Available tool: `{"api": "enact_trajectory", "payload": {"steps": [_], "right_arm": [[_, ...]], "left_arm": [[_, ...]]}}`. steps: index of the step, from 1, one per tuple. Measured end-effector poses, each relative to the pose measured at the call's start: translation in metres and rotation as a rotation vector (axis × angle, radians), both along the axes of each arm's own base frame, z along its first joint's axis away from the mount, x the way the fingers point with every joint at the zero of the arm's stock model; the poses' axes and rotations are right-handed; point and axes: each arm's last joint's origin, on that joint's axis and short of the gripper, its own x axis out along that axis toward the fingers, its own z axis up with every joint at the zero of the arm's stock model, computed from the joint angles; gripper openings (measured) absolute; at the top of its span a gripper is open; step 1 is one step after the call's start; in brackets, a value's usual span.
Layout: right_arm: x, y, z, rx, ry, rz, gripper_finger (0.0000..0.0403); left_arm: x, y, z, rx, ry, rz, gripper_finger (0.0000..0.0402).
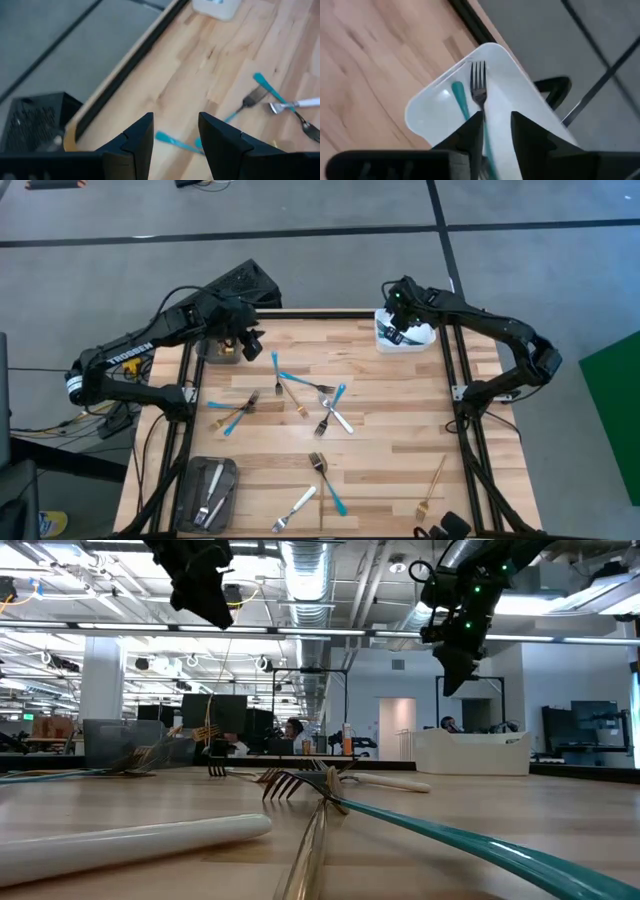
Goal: Sort silverware by color (type)
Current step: Put the blue fork into the white bin
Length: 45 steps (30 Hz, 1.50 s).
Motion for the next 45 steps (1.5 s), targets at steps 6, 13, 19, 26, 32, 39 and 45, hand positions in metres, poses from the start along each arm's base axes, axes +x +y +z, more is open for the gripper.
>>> {"api": "enact_trajectory", "payload": {"steps": [6, 13, 19, 26, 32, 39, 45], "right_arm": [[0.004, 0.011, -0.003, 0.166, -0.151, -0.167, 0.0145], [0.027, 0.041, -0.003, 0.237, -0.21, -0.14, 0.0141], [0.046, 0.069, -0.001, 0.24, -0.251, -0.042, 0.0141], [0.056, 0.088, 0.0, 0.267, -0.283, -0.024, 0.0141], [0.061, 0.1, 0.0, 0.282, -0.287, 0.0, 0.0141], [0.064, 0.112, 0.0, 0.296, -0.289, 0.018, 0.0141], [0.066, 0.121, -0.001, 0.296, -0.283, 0.047, 0.014]], "left_arm": [[-0.001, -0.007, -0.04, -0.229, 0.052, 0.042, 0.0144], [-0.011, -0.031, -0.111, -0.556, 0.183, 0.163, 0.0144], [-0.018, -0.053, -0.142, -0.708, 0.261, 0.24, 0.0144], [-0.017, -0.08, -0.155, -0.675, 0.35, 0.159, 0.0144], [-0.012, -0.093, -0.16, -0.616, 0.395, 0.165, 0.0144], [-0.005, -0.104, -0.174, -0.58, 0.471, 0.221, 0.0144], [0.0, -0.109, -0.189, -0.604, 0.564, 0.254, 0.0144]]}}
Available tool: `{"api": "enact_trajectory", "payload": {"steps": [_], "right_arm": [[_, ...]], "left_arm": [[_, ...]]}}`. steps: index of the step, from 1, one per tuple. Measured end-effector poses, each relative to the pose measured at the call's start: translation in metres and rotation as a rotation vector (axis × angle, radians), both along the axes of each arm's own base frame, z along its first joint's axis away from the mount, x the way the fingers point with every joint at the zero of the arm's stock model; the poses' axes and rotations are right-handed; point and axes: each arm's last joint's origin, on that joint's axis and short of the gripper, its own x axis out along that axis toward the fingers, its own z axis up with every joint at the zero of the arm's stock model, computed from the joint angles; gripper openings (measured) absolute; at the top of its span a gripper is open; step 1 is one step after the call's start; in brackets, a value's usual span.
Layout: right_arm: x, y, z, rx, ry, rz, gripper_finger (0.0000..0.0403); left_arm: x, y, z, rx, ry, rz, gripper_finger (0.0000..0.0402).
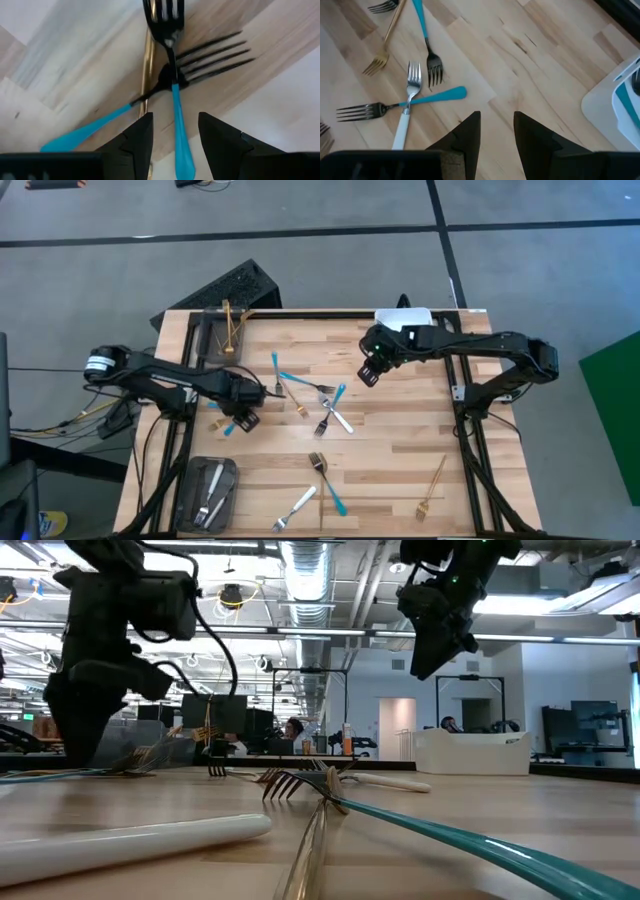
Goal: Sort silverware by color (type)
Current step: Put the blue fork into the white bin
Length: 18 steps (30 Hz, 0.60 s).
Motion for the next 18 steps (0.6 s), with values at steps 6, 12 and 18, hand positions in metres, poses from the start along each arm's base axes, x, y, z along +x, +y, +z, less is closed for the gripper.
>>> {"api": "enact_trajectory", "payload": {"steps": [6, 12, 18], "right_arm": [[0.001, 0.006, 0.0, 0.002, -0.002, 0.009, 0.014], [0.003, 0.011, 0.0, 0.004, -0.004, 0.027, 0.014], [0.004, 0.015, 0.0, 0.008, -0.007, 0.034, 0.014]], "left_arm": [[0.007, 0.0, -0.015, -0.001, 0.056, -0.012, 0.014], [0.01, -0.001, -0.018, -0.035, 0.059, -0.022, 0.0094], [0.009, -0.001, -0.015, -0.054, 0.031, -0.042, 0.0011]]}}
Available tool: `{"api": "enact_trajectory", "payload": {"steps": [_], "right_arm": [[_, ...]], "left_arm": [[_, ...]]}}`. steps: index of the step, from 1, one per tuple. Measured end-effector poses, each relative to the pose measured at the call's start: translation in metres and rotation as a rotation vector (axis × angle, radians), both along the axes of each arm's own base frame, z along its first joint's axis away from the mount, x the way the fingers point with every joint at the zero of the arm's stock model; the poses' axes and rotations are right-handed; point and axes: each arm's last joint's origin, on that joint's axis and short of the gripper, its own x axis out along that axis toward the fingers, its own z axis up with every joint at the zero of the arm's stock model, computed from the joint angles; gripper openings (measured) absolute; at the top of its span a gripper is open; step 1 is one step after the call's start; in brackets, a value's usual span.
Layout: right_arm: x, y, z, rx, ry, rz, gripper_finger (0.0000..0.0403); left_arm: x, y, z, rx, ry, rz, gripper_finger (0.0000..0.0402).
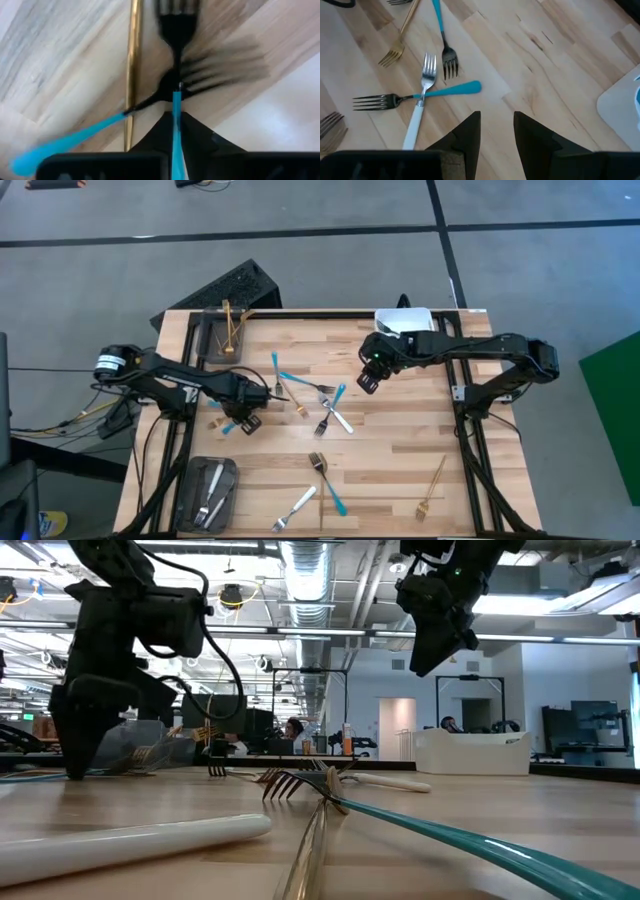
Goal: Sort silverware by color (type)
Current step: Put the blue fork into the white bin
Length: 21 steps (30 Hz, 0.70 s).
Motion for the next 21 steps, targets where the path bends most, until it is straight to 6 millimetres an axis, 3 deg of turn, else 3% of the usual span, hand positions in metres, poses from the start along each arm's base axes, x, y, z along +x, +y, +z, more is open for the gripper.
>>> {"api": "enact_trajectory", "payload": {"steps": [7, 15, 21], "right_arm": [[0.013, 0.002, 0.008, 0.153, -0.194, -0.024, 0.014], [0.033, 0.01, 0.029, 0.193, -0.49, 0.001, 0.014], [0.038, 0.009, 0.038, 0.214, -0.589, 0.049, 0.0143]], "left_arm": [[0.0, -0.002, 0.018, -0.061, -0.103, -0.002, 0.001], [0.018, 0.005, 0.083, 0.054, -0.493, -0.113, 0.0003], [0.035, 0.017, 0.124, 0.185, -0.836, -0.23, 0.0004]]}}
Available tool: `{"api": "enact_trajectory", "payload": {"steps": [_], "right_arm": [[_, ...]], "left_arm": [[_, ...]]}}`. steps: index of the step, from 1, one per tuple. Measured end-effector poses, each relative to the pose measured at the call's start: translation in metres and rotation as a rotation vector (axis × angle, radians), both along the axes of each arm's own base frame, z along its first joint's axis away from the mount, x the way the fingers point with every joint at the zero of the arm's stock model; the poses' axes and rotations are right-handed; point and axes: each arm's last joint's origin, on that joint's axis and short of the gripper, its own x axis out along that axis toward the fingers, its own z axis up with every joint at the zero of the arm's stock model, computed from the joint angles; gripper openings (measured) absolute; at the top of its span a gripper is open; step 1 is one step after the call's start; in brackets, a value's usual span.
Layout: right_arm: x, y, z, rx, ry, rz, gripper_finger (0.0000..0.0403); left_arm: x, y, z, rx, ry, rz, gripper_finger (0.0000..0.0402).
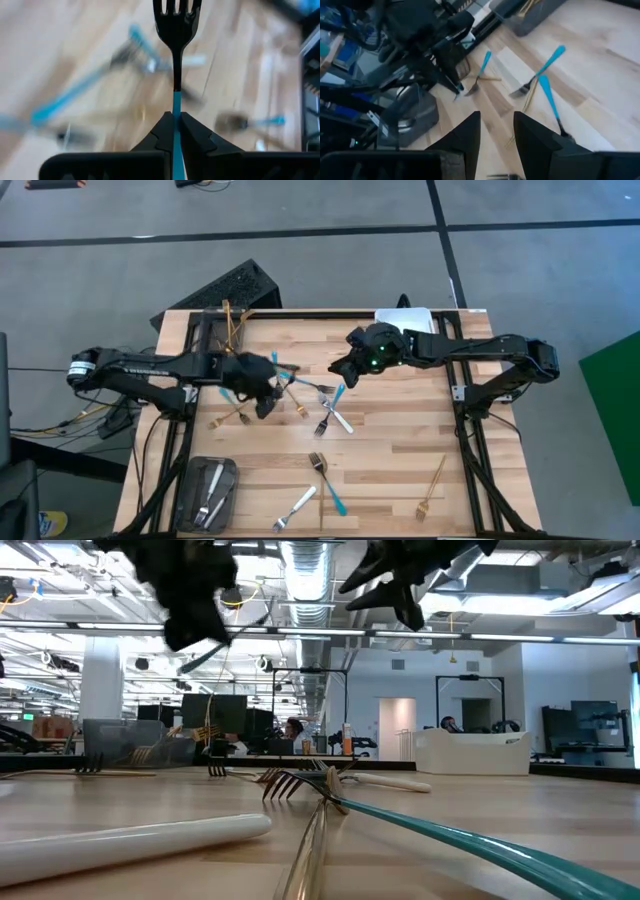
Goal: Sort silverware by color (type)
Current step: Put the blue fork into the white bin
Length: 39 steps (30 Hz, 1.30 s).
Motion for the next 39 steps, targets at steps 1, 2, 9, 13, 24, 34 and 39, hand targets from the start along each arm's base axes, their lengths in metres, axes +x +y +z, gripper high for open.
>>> {"api": "enact_trajectory", "payload": {"steps": [1, 2, 9, 13, 24, 34, 39], "right_arm": [[0.001, 0.0, 0.001, -0.006, -0.011, 0.002, 0.0145], [0.001, 0.0, 0.002, -0.016, -0.027, 0.005, 0.0147], [0.008, 0.004, 0.017, -0.114, -0.186, 0.019, 0.0182], [0.009, 0.003, 0.024, -0.257, -0.238, -0.015, 0.0208], [0.01, -0.007, 0.039, -0.546, -0.286, -0.07, 0.0217], [0.027, -0.004, 0.019, -0.586, -0.234, 0.005, 0.0211], [0.032, -0.007, 0.015, -0.622, -0.227, -0.062, 0.021]], "left_arm": [[0.003, 0.002, 0.004, 0.023, -0.041, -0.009, 0.0004], [0.005, 0.004, 0.008, 0.049, -0.077, -0.012, 0.0004], [0.015, 0.019, 0.024, 0.239, -0.214, 0.089, 0.0004], [0.018, 0.026, 0.031, 0.335, -0.277, 0.118, 0.0004], [0.04, 0.031, 0.028, 0.477, -0.36, 0.014, 0.0004], [0.042, 0.042, 0.03, 0.512, -0.392, 0.084, 0.0004], [0.043, 0.044, 0.03, 0.524, -0.393, 0.066, 0.0004]]}}
